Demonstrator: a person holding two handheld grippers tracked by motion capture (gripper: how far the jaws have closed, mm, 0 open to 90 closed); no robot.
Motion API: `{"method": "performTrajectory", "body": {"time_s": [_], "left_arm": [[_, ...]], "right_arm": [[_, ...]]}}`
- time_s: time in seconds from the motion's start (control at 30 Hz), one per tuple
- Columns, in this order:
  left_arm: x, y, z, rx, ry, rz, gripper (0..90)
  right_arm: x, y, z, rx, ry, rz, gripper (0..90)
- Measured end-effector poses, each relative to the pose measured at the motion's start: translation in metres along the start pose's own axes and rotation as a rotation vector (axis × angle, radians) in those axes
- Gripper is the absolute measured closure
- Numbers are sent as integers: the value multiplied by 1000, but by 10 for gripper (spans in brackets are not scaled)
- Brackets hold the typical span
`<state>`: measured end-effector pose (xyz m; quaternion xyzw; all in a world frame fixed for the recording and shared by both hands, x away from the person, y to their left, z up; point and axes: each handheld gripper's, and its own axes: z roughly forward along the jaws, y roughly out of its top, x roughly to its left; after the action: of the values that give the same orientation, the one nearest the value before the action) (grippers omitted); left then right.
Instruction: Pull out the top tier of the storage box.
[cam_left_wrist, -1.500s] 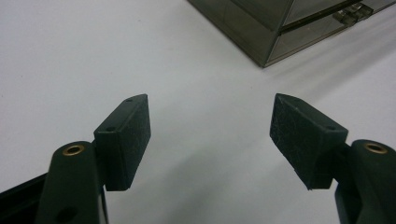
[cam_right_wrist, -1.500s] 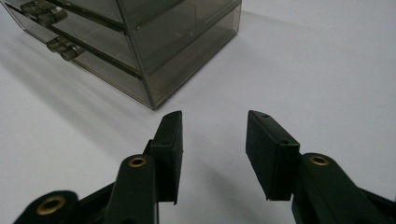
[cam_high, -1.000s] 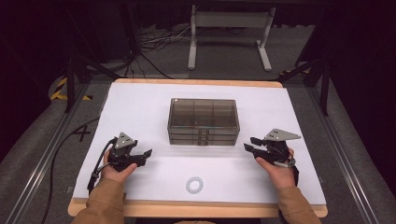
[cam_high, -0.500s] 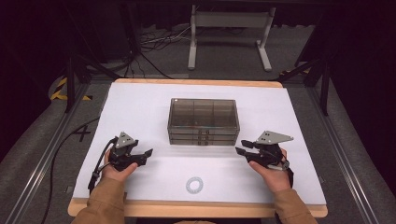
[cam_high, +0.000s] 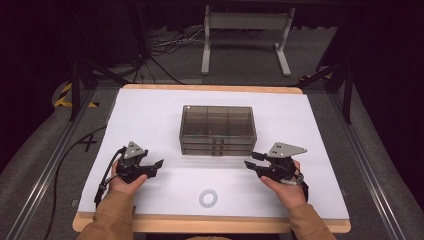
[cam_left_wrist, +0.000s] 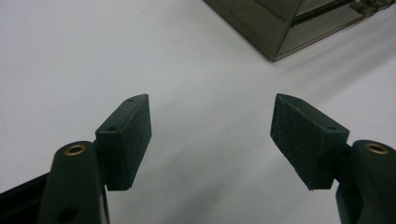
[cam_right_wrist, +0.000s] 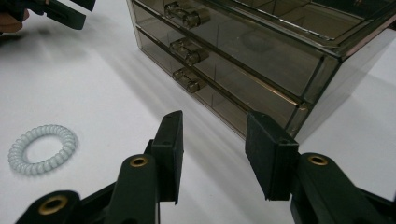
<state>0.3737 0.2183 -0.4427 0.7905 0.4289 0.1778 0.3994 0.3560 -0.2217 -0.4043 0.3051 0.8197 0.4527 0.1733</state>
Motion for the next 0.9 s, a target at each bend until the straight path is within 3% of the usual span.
{"method": "performTrajectory", "body": {"time_s": [0.33, 0.9], "left_arm": [[0, 0, 0, 4, 2, 5, 299], [0, 0, 0, 5, 4, 6, 299]], "right_arm": [[6, 2, 0, -10, -20, -60, 579], [17, -3, 1, -97, -112, -336, 601]]}}
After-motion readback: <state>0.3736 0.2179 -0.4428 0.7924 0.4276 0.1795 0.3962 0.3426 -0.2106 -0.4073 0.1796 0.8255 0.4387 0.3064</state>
